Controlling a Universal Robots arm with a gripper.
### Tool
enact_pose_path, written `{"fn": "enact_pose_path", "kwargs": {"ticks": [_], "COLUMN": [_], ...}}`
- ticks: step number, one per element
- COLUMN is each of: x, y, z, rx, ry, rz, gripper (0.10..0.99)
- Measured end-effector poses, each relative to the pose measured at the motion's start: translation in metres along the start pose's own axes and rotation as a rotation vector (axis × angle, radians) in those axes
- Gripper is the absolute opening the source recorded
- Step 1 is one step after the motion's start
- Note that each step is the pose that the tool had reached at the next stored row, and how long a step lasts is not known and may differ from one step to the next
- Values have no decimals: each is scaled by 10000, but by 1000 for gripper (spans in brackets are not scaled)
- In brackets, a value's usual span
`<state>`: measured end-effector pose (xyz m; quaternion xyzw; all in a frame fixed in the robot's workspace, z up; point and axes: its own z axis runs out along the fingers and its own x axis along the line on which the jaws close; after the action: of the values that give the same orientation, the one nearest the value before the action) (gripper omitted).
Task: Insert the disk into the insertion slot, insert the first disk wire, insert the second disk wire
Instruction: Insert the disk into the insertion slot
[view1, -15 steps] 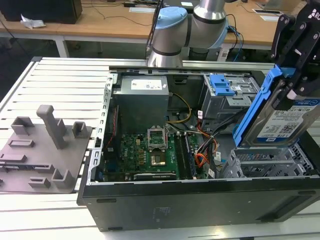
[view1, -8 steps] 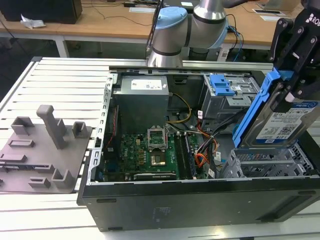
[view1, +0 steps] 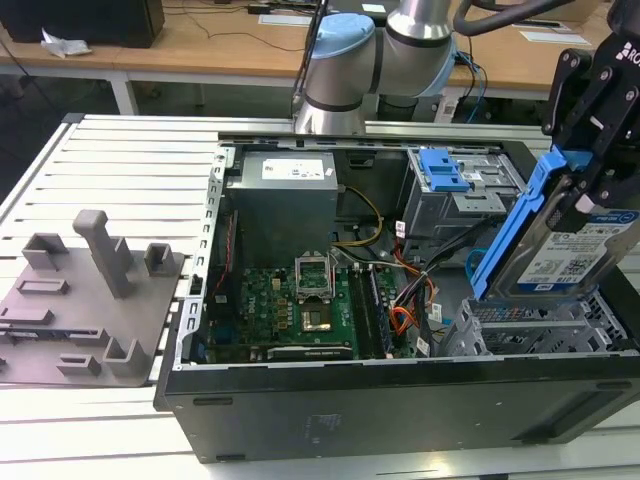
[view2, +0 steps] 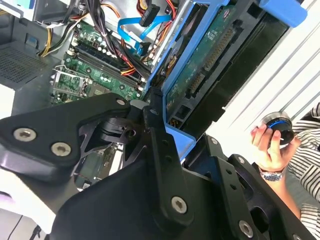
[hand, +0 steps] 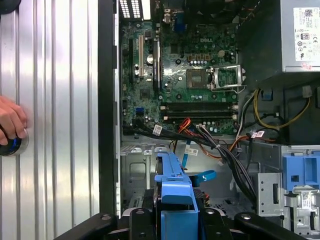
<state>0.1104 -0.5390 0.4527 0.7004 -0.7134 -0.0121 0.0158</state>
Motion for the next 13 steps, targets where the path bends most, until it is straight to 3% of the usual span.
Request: {"fn": "enact_pose_path", "kwargs": {"ticks": [13], "x": [36], "y": [-38], "z": [132], "rx": [1], "ry": [20], "rz": [-1], "gripper": [365]}}
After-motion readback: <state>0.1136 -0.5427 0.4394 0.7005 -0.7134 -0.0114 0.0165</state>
